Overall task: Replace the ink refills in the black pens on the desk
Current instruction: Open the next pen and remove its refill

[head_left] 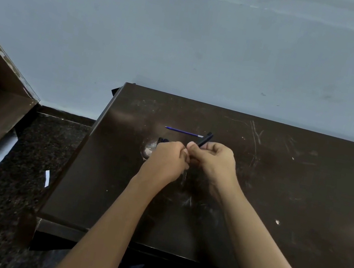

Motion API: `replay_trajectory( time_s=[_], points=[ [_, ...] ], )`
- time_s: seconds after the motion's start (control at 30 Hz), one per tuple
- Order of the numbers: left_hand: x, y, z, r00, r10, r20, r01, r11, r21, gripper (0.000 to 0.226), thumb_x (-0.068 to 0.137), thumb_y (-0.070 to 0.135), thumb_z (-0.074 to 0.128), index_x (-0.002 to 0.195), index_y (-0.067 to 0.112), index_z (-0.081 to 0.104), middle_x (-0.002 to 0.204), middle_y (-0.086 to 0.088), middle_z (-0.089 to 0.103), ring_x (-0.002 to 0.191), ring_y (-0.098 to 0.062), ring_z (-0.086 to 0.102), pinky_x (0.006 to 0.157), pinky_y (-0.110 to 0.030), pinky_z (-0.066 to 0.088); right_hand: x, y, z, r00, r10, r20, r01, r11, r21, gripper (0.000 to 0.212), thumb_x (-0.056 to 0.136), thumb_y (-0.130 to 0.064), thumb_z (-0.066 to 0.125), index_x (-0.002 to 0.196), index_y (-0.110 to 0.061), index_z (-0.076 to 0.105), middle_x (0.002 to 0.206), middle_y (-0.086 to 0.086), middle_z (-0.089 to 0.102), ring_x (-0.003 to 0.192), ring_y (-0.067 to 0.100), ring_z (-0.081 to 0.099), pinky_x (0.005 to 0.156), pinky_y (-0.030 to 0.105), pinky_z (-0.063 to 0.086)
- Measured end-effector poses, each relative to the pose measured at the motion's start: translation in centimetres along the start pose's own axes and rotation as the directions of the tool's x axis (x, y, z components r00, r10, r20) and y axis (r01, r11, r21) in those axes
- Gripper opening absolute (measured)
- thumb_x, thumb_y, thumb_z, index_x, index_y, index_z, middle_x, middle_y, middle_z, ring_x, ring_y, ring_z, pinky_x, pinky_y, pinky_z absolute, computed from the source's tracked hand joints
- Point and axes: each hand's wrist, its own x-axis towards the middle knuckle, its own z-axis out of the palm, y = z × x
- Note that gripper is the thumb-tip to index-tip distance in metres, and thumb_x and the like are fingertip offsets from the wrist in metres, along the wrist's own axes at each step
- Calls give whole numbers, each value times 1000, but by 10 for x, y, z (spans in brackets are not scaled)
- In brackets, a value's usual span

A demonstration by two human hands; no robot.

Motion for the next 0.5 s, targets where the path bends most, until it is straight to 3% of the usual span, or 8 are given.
replay_trajectory(
  time_s=[0.1, 0.17, 0.23, 0.3, 0.4, 0.5],
  points=[
    [0, 1, 1, 982, -132, 134, 133, 991, -2, 16, 96, 16, 42, 100, 13, 57, 107, -10, 67, 98, -24, 66, 87, -40, 55, 2, 7, 3, 1000, 19, -19, -20, 998, -60, 19, 74, -21, 78, 79, -3, 71, 71, 10, 74, 69, 23, 72, 77, 44, 59],
    [-1, -2, 1, 979, -137, 148, 129, 990, 64, 24, 97, 23, 38, 110, 12, 56, 105, -8, 63, 95, -23, 65, 82, -40, 56, 6, 12, 6, 998, 46, -35, -48, 997, -67, 18, 72, -21, 78, 74, -5, 72, 70, 11, 73, 71, 27, 72, 76, 47, 59],
    [-1, -4, 0, 989, -113, 92, 96, 981, 171, 31, 99, 26, 37, 116, 8, 55, 93, -4, 55, 84, -17, 56, 75, -33, 48, 10, 19, 10, 995, 30, -92, -46, 982, -186, 18, 72, -24, 76, 71, -7, 71, 70, 9, 73, 72, 27, 72, 74, 47, 59],
    [-4, -4, -3, 995, -91, 46, 78, 969, 234, 33, 99, 27, 39, 121, 8, 55, 97, -7, 54, 89, -20, 54, 79, -31, 42, 12, 26, 14, 991, -36, -130, -12, 937, -349, 14, 76, -22, 74, 76, -8, 70, 74, 7, 72, 71, 21, 70, 73, 41, 59],
    [-6, -2, -6, 993, -114, 40, 99, 960, 260, 37, 99, 29, 43, 129, 10, 51, 125, -11, 55, 115, -24, 55, 95, -33, 42, 15, 36, 20, 987, -107, -122, 23, 840, -542, 14, 82, -19, 69, 93, -10, 67, 83, 6, 70, 80, 21, 69, 75, 38, 59],
    [-5, -2, -7, 991, -129, 25, 117, 951, 286, 38, 98, 30, 43, 130, 10, 51, 129, -11, 53, 116, -24, 55, 97, -33, 42, 17, 43, 25, 988, -125, -88, 34, 743, -669, 18, 86, -19, 64, 101, -8, 65, 87, 8, 68, 80, 22, 68, 75, 38, 59]
  ],
)
